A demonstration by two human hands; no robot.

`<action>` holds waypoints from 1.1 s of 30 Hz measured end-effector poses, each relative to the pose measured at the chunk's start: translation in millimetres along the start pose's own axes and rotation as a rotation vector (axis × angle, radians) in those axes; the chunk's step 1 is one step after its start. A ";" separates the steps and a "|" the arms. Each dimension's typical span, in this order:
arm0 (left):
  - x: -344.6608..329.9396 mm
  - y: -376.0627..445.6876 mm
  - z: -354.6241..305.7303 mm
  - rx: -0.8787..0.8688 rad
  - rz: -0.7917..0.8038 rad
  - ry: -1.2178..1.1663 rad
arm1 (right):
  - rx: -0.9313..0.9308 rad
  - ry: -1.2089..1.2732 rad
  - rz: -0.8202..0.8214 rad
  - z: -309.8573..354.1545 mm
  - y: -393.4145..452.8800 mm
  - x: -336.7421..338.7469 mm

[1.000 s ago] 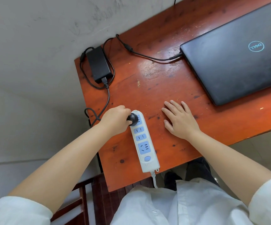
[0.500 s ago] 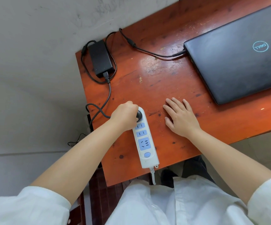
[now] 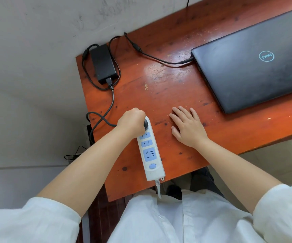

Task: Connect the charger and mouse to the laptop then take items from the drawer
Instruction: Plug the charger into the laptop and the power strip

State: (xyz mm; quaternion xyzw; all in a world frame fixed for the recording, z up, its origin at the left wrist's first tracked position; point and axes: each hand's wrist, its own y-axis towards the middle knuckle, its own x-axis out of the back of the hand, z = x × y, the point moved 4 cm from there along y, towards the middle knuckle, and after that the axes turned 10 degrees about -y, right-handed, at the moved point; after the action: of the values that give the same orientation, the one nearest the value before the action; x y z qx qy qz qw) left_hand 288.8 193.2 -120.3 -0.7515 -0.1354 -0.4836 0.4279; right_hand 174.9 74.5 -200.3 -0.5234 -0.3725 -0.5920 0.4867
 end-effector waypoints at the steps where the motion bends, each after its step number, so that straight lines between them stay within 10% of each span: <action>1: 0.0 -0.5 -0.3 0.003 -0.006 -0.001 | 0.000 -0.005 0.005 -0.3 0.2 -0.2; 18: 32.9 -6.2 -30.6 0.147 -0.108 -0.045 | -0.020 -0.088 0.051 -70.0 -0.1 100.5; 33: 78.1 45.4 -413.6 -0.271 -0.573 -0.143 | -0.230 -0.123 -0.225 -357.0 -94.4 276.9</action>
State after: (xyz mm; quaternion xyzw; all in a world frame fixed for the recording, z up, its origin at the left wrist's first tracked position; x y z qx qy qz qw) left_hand 102.9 -170.5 -9.1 -0.7651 -0.3053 -0.5439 0.1597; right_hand -2.1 -292.9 15.8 -0.5659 -0.3875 -0.6483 0.3308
